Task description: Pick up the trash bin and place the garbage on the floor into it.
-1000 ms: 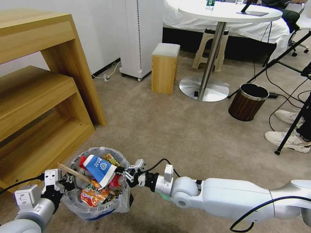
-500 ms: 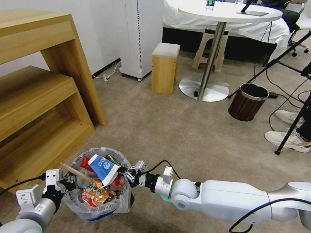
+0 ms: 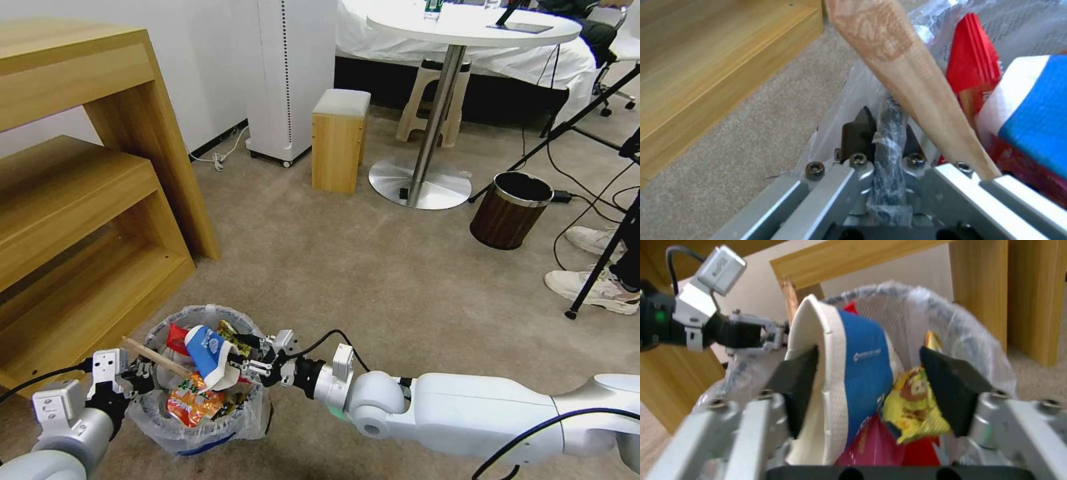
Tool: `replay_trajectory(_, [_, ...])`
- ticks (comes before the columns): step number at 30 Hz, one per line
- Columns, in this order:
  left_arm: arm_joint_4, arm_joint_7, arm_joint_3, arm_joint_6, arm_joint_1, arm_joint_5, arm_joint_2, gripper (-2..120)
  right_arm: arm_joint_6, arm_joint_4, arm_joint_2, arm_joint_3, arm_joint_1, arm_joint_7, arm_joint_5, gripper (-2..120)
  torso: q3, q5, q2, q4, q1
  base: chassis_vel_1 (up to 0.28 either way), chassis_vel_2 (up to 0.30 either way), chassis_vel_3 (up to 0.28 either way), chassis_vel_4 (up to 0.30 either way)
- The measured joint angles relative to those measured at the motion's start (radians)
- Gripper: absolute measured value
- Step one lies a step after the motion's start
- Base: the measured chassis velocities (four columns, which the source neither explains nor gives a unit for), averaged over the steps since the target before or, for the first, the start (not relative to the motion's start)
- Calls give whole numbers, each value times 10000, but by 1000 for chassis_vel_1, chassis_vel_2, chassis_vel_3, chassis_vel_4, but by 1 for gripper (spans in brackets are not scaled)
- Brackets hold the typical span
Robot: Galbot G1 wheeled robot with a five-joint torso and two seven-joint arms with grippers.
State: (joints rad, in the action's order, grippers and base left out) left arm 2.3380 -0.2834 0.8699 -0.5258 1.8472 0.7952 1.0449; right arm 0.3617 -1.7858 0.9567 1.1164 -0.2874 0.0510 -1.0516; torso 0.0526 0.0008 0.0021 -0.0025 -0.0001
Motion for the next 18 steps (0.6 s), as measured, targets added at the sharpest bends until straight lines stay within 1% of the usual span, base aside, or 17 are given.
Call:
replay_trajectory(1, [0,0,0,0,0,0,0,0,0,0,0,0,0,0,0,65,0,0,0,0,0,0,0,0,0])
replay_trajectory(3, [-47,-2,-2,-5,0,-4,24,0,0,-44,-7,-160,-46,31,16,76,0,0,0,1,0,0,0,0,0])
replay_trajectory(4, [-54,-5,-2,-7,0,-6,27,0,0,-59,-10,-214,-68,38,16,78,0,0,0,1,0,0,0,0,0])
replay_trajectory(5, [-54,-5,-2,-7,0,-6,27,0,0,-59,-10,-214,-68,38,16,78,0,0,0,1,0,0,0,0,0])
replay_trajectory(7, [-53,-5,1,-10,15,-8,42,0,-8,-72,-15,-376,-124,67,16,90,0,0,-1,0,0,0,0,0,0])
replay_trajectory(8, [-48,-5,11,-11,32,-8,45,0,-19,-87,-26,-423,-125,72,15,93,0,0,0,0,1,0,0,0,0])
replay_trajectory(9, [-48,-5,11,-11,32,-8,45,0,-19,-87,-26,-423,-125,72,15,93,0,0,0,0,1,0,0,0,0])
replay_trajectory(10, [-46,-6,41,-12,40,-8,45,0,-21,-104,-35,-468,-125,79,15,98,0,0,0,1,0,0,0,0,0])
replay_trajectory(18, [-104,-17,167,-23,92,11,46,0,-25,-190,-83,-688,-242,134,35,100,0,0,0,1,0,0,0,0,0])
